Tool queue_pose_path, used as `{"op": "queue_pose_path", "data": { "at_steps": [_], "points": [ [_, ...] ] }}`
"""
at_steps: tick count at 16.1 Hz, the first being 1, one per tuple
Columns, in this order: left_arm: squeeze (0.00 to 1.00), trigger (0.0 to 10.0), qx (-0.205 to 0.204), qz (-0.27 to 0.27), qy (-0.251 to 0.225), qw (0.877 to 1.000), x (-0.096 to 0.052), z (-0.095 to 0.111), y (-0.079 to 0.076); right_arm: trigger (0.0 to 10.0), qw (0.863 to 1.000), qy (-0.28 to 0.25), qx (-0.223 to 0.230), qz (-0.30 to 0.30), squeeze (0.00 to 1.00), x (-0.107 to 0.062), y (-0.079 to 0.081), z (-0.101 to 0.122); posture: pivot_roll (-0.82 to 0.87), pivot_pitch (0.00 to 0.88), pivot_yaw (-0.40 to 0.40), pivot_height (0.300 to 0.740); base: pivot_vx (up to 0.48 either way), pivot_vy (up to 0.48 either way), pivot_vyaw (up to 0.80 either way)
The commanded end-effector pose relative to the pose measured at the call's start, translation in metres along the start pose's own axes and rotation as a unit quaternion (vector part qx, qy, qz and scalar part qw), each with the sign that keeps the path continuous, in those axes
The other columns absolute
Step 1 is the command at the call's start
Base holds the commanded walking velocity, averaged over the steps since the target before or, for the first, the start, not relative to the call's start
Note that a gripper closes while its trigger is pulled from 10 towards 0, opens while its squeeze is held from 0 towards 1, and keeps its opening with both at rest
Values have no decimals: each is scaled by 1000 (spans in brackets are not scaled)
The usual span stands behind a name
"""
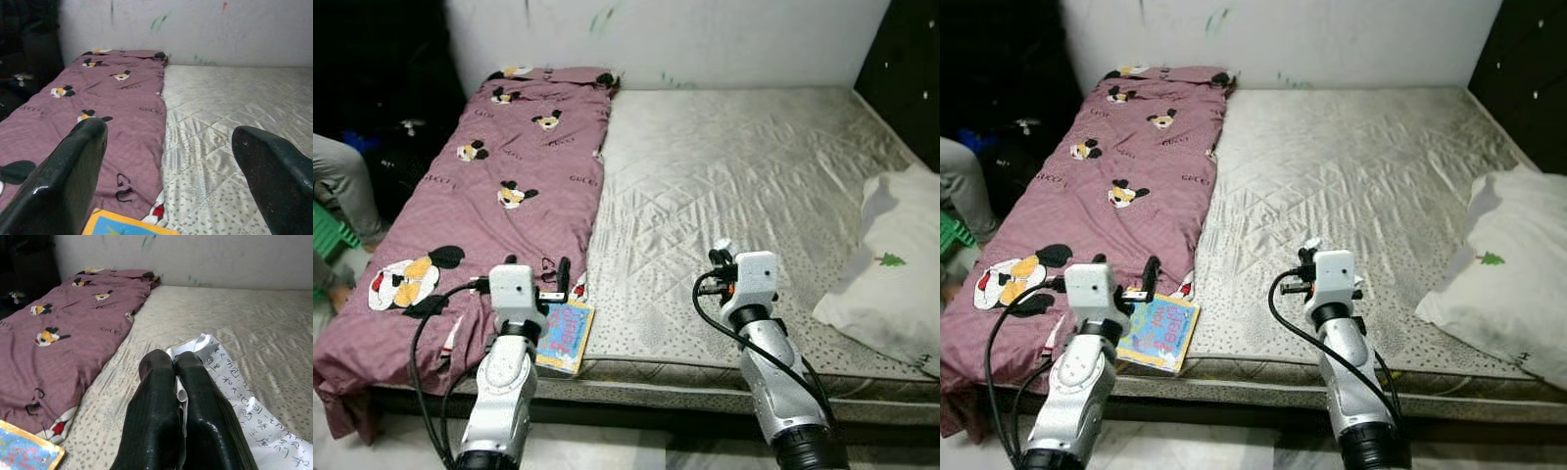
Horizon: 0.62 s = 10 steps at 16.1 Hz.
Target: Clean up the room
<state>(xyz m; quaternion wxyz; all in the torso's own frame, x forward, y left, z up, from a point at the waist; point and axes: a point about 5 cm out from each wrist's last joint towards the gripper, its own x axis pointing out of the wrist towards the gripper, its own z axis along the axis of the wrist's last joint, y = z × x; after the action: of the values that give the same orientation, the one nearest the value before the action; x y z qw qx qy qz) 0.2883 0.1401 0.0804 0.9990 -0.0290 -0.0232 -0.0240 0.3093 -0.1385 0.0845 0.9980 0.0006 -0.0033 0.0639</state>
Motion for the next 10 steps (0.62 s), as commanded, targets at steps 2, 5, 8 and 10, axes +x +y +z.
{"op": "queue_pose_path", "data": {
  "at_steps": [2, 5, 8, 10],
  "points": [
    [0, 10000, -13, -5, 9, 1000, 0, -3, 3, 10000, 1000, -13, 12, -4, 0, 0, 2, 6, -29, 30, 78, 740, 0, 0, 0],
    [0, 10000, -17, -2, 11, 1000, -3, -4, 7, 10000, 1000, -3, 14, 2, 0, -1, 3, 4, -5, 47, 51, 740, 0, 0, -752],
    [0, 10000, -21, 7, 8, 1000, -7, -4, 8, 10000, 1000, 4, 14, 14, 0, 0, 8, 2, 24, 57, 22, 740, 0, 418, -438],
    [0, 10000, -21, 17, 6, 1000, -10, -4, 11, 10000, 1000, 8, 13, 22, 0, 2, 13, 1, 28, 63, 15, 740, 0, 480, 0]
  ]
}}
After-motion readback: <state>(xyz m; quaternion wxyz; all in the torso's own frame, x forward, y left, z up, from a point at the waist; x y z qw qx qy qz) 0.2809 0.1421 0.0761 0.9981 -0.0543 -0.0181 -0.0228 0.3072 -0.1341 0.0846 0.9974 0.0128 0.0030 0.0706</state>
